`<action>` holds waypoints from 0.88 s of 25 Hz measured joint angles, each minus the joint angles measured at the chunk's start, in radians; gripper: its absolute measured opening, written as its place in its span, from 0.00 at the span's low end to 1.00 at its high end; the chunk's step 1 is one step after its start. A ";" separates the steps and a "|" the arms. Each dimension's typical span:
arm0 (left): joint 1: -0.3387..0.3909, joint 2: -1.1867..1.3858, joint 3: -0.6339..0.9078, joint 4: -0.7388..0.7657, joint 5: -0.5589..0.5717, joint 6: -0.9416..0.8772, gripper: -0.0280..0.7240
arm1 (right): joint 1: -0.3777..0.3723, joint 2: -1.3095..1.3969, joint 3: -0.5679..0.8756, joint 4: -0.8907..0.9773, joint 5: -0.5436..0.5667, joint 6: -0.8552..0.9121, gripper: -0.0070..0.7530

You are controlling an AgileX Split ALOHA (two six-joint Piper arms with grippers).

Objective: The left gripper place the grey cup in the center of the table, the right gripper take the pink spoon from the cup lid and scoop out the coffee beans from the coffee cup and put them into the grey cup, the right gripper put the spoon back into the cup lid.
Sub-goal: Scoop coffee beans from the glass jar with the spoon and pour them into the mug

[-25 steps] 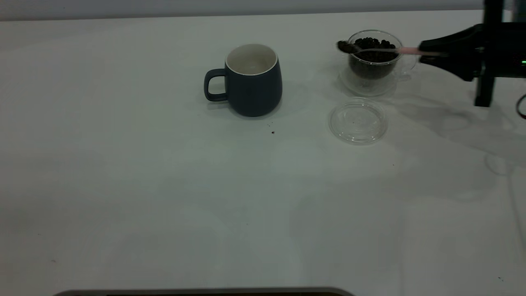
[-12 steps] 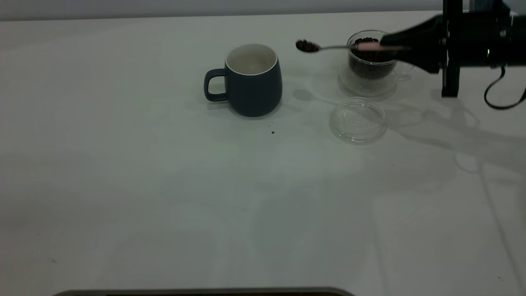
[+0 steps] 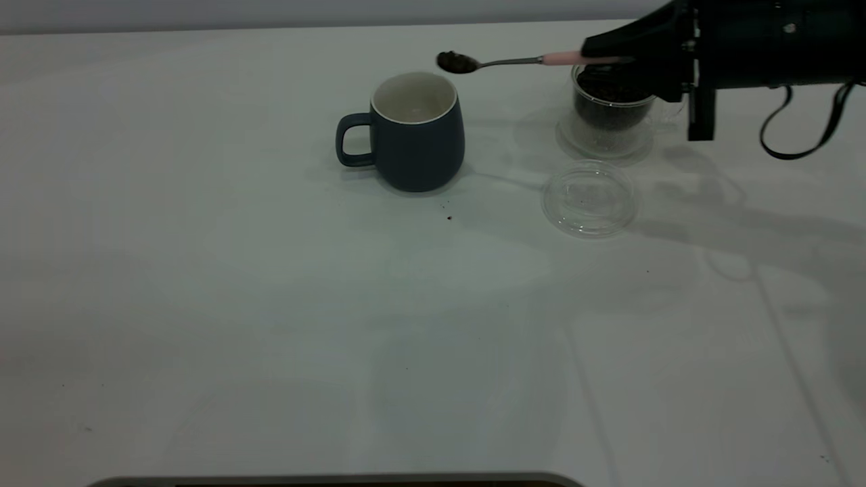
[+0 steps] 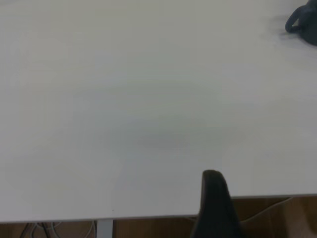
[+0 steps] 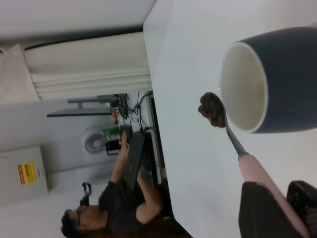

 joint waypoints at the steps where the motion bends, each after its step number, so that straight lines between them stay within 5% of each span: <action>1: 0.000 0.000 0.000 0.000 0.000 0.000 0.79 | 0.010 0.000 -0.012 0.000 0.000 0.000 0.16; 11: 0.000 0.000 0.000 0.000 0.000 0.000 0.79 | 0.070 0.004 -0.087 -0.004 -0.015 -0.021 0.16; 22: 0.000 0.000 0.000 0.000 0.000 0.000 0.79 | 0.070 0.024 -0.097 -0.003 -0.112 -0.283 0.16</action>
